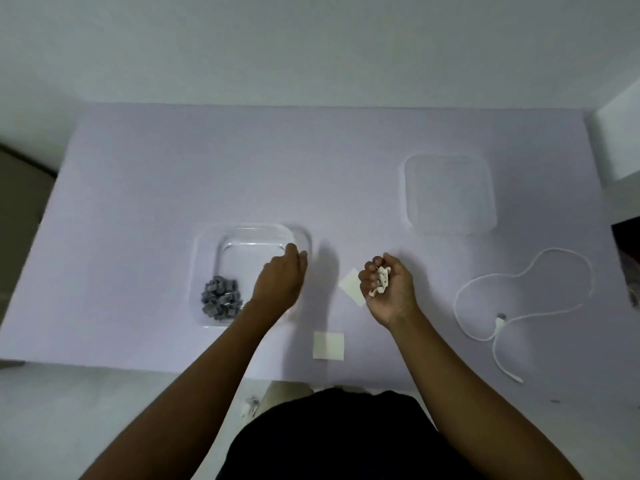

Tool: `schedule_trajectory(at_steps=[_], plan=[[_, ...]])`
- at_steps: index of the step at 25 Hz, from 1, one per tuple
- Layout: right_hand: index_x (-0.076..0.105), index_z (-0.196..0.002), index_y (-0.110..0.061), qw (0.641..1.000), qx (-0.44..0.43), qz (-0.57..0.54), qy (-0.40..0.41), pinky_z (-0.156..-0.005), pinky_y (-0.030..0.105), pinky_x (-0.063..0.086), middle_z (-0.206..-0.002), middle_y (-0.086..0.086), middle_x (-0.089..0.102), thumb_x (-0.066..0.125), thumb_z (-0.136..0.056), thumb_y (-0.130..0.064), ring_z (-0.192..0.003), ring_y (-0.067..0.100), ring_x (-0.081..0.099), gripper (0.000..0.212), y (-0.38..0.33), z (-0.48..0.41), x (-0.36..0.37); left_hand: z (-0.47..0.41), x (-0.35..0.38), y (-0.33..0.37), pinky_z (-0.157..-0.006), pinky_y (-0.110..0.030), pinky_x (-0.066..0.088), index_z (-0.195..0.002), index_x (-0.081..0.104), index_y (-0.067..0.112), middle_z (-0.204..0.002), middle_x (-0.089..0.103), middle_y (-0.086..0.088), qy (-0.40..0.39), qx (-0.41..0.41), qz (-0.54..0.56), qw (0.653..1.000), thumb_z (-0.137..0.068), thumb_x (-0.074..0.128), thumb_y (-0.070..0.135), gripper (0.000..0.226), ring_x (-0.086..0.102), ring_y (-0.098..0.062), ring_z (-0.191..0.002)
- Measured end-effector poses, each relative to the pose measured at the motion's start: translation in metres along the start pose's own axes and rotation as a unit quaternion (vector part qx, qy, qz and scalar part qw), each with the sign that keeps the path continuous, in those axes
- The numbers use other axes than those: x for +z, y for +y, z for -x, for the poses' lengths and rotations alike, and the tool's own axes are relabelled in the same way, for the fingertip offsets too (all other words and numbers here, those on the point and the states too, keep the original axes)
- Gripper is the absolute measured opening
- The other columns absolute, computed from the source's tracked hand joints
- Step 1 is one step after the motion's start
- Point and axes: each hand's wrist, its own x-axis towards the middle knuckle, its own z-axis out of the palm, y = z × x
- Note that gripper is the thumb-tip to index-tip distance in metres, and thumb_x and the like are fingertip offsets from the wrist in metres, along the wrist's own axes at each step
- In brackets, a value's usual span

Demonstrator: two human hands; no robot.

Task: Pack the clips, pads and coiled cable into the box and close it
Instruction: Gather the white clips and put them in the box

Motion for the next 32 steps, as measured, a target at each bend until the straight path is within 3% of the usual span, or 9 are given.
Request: schedule_trajectory(at_steps=[5,8,11,17,19,24,26,30,32], plan=[[0.052,-0.069,-0.013,0.997,0.049,0.061,0.000,-0.037,0.020,0.035,-0.063,0.001,0.049,0.050,-0.094,-0.021,-0.046,0.011,0.044,0.026,0.064,-0.011,0.063,-0.016,-0.017,-0.107,-0.065,-0.031,0.038,-0.092,0.058,-0.003,-0.088,0.063,-0.023,0.003,-0.275,0.252,0.928,-0.101,0.035,0.022,0.035,0.056,-0.031,-0.075],[0.053,-0.069,-0.013,0.997,0.042,0.065,-0.004,-0.036,0.020,0.035,-0.062,0.001,0.049,0.050,-0.094,-0.020,-0.045,0.011,0.044,0.026,0.094,-0.013,0.091,-0.025,-0.010,-0.134,-0.048,-0.026,0.035,-0.083,0.053,0.003,-0.061,0.050,-0.013,-0.007,-0.439,0.495,0.750,-0.101,0.039,0.029,0.035,0.044,-0.023,-0.050],[0.053,-0.069,-0.013,0.998,0.025,0.064,0.006,-0.037,0.020,0.035,-0.062,0.001,0.049,0.049,-0.095,-0.021,-0.045,0.010,0.043,0.028,0.112,-0.014,0.106,-0.038,-0.009,-0.140,-0.045,-0.025,0.029,-0.076,0.051,0.008,-0.058,0.040,-0.008,0.002,-0.489,0.601,0.632,-0.099,0.043,0.018,0.026,0.034,-0.019,-0.048],[0.053,-0.070,-0.014,0.996,-0.004,0.069,0.056,-0.039,0.021,0.037,-0.062,0.002,0.049,0.049,-0.096,-0.021,-0.046,0.011,0.046,0.027,0.138,-0.024,0.116,-0.055,-0.022,-0.153,-0.036,-0.017,0.034,-0.086,0.058,0.006,-0.061,0.042,-0.008,0.023,-0.493,0.694,0.524,-0.095,0.037,0.000,0.024,0.037,-0.018,-0.046],[0.055,-0.073,-0.013,0.993,-0.002,0.082,0.080,-0.042,0.022,0.041,-0.064,0.003,0.050,0.051,-0.097,-0.023,-0.050,0.013,0.049,0.027,0.148,-0.029,0.116,-0.052,-0.030,-0.153,-0.044,-0.022,0.041,-0.093,0.058,0.007,-0.065,0.048,-0.008,0.008,-0.473,0.703,0.530,-0.097,0.041,0.008,0.017,0.039,-0.017,-0.043],[0.063,-0.083,-0.008,0.984,0.009,0.125,0.124,-0.054,0.028,0.051,-0.068,0.006,0.055,0.056,-0.098,-0.026,-0.059,0.020,0.056,0.024,0.175,-0.050,0.126,-0.040,-0.065,-0.162,-0.063,-0.027,0.048,-0.093,0.059,0.006,-0.112,0.065,-0.012,-0.075,-0.373,0.641,0.667,-0.097,0.050,0.012,0.012,0.060,-0.024,-0.078],[0.062,-0.082,-0.006,0.980,0.018,0.134,0.147,-0.057,0.031,0.053,-0.068,0.008,0.056,0.056,-0.099,-0.027,-0.061,0.022,0.057,0.027,0.182,-0.060,0.130,-0.036,-0.086,-0.163,-0.069,-0.033,0.053,-0.086,0.059,0.006,-0.096,0.065,-0.012,-0.053,-0.343,0.613,0.709,-0.096,0.051,0.015,0.016,0.061,-0.022,-0.077],[0.061,-0.085,-0.004,0.966,0.026,0.183,0.183,-0.064,0.036,0.056,-0.072,0.012,0.058,0.050,-0.101,-0.025,-0.065,0.025,0.058,0.029,0.192,-0.086,0.136,-0.036,-0.093,-0.185,-0.092,-0.044,0.051,-0.105,0.063,0.010,-0.106,0.064,-0.007,0.086,-0.204,0.379,0.899,-0.096,0.051,0.027,0.023,0.060,-0.022,-0.097],[0.059,-0.085,-0.006,0.956,0.032,0.219,0.193,-0.067,0.036,0.054,-0.069,0.012,0.059,0.049,-0.101,-0.024,-0.064,0.025,0.058,0.026,0.197,-0.099,0.138,-0.041,-0.082,-0.202,-0.100,-0.046,0.045,-0.123,0.057,0.012,-0.121,0.058,-0.012,0.059,-0.215,0.341,0.913,-0.098,0.047,0.039,0.039,0.056,-0.027,-0.112]])
